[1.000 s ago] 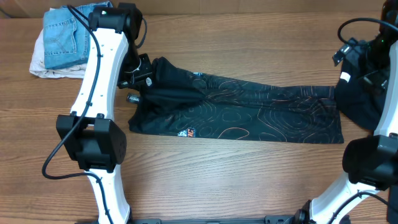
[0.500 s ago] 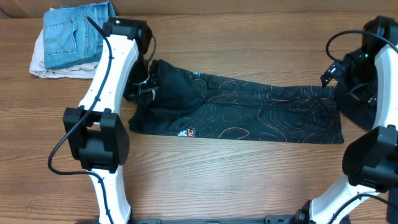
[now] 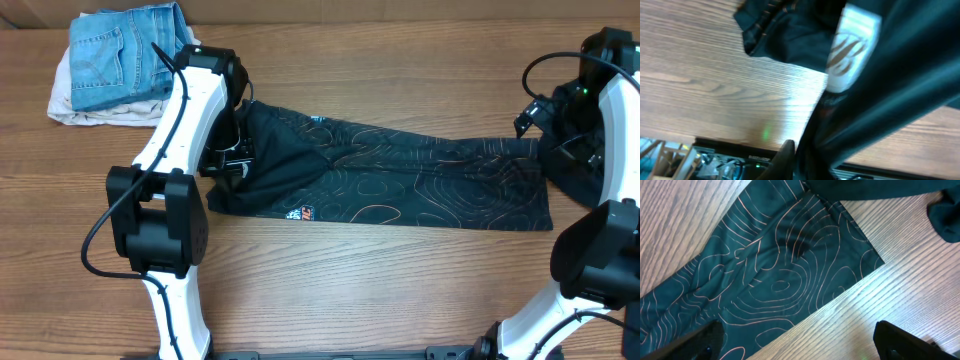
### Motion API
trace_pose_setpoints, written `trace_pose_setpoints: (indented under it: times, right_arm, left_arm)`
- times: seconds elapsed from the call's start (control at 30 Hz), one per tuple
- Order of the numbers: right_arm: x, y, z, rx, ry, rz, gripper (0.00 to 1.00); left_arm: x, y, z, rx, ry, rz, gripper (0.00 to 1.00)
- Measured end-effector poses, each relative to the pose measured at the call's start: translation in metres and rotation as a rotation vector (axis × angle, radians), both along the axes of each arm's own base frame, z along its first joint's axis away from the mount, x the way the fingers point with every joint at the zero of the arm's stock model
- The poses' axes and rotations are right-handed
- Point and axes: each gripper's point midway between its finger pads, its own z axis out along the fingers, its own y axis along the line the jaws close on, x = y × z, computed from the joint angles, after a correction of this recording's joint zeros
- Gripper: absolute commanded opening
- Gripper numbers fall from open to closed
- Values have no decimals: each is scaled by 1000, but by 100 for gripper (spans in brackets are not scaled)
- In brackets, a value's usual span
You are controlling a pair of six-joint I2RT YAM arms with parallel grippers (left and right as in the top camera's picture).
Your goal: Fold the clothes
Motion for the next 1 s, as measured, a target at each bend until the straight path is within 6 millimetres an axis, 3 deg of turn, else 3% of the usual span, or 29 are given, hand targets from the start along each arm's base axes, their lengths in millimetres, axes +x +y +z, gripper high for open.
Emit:
trace_pose_setpoints:
  times: [0.13, 0.2, 0.33, 0.53, 0.73, 1.0]
  right_arm:
    - [2, -1, -6, -1, -4, -1, 100]
    - [3, 0, -12, 2, -4, 0, 100]
    - [14, 4, -29, 31, -55, 0, 99]
    - [32, 13, -52, 94, -133, -20, 90]
    - [42, 12, -55, 98, -165, -92, 67]
    - [45, -8, -78, 40, -131, -179, 65]
  left_arm:
    - [1, 6, 0, 27, -4, -16, 19]
    - [1, 7, 0, 35, -5, -19, 27]
    - [1, 9, 0, 43, -6, -27, 29]
    - [1, 9, 0, 44, -6, -27, 36]
    - [1, 9, 0, 43, -6, -36, 41]
    - [6, 9, -2, 40, -25, -38, 42]
